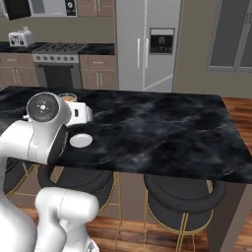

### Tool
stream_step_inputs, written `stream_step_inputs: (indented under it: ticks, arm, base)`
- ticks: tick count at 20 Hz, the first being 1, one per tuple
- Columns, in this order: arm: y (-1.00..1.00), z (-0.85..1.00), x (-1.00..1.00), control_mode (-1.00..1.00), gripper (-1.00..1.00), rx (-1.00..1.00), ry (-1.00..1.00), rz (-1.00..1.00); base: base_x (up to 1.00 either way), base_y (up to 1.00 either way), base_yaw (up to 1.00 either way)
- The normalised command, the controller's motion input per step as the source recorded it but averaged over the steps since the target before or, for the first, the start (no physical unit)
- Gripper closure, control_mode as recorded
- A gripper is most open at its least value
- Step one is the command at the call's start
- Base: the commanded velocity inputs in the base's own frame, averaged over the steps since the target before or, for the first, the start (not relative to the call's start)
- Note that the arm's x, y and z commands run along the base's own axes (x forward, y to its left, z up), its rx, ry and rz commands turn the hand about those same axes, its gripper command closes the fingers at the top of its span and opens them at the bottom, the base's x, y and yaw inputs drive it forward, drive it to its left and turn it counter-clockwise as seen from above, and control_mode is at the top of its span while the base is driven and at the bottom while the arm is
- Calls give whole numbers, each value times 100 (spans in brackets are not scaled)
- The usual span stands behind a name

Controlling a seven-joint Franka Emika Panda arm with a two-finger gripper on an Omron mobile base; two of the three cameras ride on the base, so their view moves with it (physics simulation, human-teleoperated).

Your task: Pick the cup of tea, navigate to the dining table, and place it on the saucer.

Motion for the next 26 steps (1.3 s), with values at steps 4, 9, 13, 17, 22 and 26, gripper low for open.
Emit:
stream_step_inputs:
  ticks: [4, 9, 13, 17, 22, 26]
  arm:
    - [0, 12, 100, -100, 100, 0, 9, 56]
    - [0, -1, 100, -100, 100, 0, 4, 63]
    - [18, -12, 88, -100, 100, -4, 0, 55]
    - [39, -15, 59, -100, 100, -11, 0, 35]
    - [36, -16, 52, -100, 100, -11, 2, 15]
    - [1, -53, 11, -100, 100, -4, 0, 0]
  base:
    - [0, 0, 0]
    - [0, 0, 0]
    - [0, 0, 0]
    - [0, 0, 0]
    - [0, 0, 0]
    - [0, 0, 0]
